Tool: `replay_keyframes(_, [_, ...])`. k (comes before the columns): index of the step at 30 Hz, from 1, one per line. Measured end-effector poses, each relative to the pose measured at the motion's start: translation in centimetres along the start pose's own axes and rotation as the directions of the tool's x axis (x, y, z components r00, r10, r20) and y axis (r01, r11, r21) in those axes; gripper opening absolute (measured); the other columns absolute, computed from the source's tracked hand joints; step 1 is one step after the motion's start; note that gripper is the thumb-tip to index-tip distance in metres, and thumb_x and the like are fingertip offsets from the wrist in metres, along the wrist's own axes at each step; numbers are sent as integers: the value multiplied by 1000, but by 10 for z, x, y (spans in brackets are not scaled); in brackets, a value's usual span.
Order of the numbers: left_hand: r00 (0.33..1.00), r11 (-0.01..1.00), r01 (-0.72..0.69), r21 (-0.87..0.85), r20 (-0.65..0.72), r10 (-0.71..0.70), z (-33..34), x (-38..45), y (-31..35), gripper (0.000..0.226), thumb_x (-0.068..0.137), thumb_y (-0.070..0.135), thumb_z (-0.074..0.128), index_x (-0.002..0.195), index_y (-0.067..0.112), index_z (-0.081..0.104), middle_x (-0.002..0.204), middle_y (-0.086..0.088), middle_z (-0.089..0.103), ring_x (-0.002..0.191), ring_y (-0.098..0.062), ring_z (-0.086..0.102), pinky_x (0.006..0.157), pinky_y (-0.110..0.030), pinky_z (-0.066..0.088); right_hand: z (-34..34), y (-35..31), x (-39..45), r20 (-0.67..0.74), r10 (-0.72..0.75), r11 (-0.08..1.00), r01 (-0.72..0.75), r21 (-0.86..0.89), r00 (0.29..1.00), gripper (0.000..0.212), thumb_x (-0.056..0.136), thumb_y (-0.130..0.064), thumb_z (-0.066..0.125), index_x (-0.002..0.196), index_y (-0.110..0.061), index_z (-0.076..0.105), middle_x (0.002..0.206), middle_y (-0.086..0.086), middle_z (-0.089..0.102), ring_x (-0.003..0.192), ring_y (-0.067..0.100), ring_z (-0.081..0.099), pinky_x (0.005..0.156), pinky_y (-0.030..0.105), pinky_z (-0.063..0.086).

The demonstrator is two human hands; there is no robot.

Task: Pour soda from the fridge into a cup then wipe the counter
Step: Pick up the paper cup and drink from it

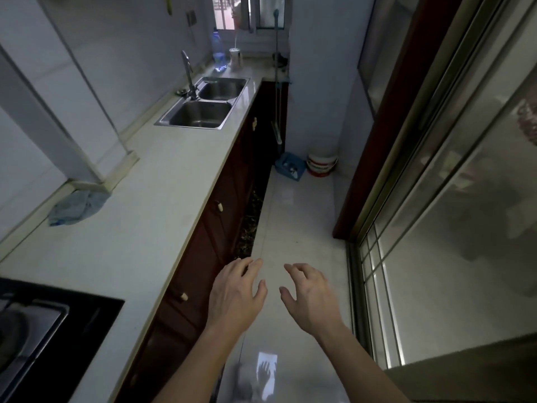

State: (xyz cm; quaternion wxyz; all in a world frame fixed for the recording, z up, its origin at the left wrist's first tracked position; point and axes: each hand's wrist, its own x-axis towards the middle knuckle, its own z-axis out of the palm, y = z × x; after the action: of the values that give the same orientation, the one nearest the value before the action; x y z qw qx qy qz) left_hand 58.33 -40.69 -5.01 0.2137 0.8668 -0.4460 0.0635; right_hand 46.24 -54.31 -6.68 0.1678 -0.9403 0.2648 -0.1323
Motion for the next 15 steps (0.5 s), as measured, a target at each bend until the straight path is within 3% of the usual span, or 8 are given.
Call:
replay_keyframes(7, [999,1000,-24,-19,30,24,46,105,-18,42,87,30,68,127,16,64,121,-1,67,111,-19,62,95,-34,51,10,38,99,11,70,997,-70,-31,997,50,90,-43,55,134,-20,55,126,3,62,115,23,57,100,43,46])
replay_keyframes(15, [1000,999,5,-43,19,-4,73,266,-81,42,88,30,66,128,14,65,122,-1,67,113,-19,61,95,-32,50,22,51,274,21,63,997,-62,-44,998,49,91,-39,57,135,-17,55,127,4,61,113,24,57,99,39,43])
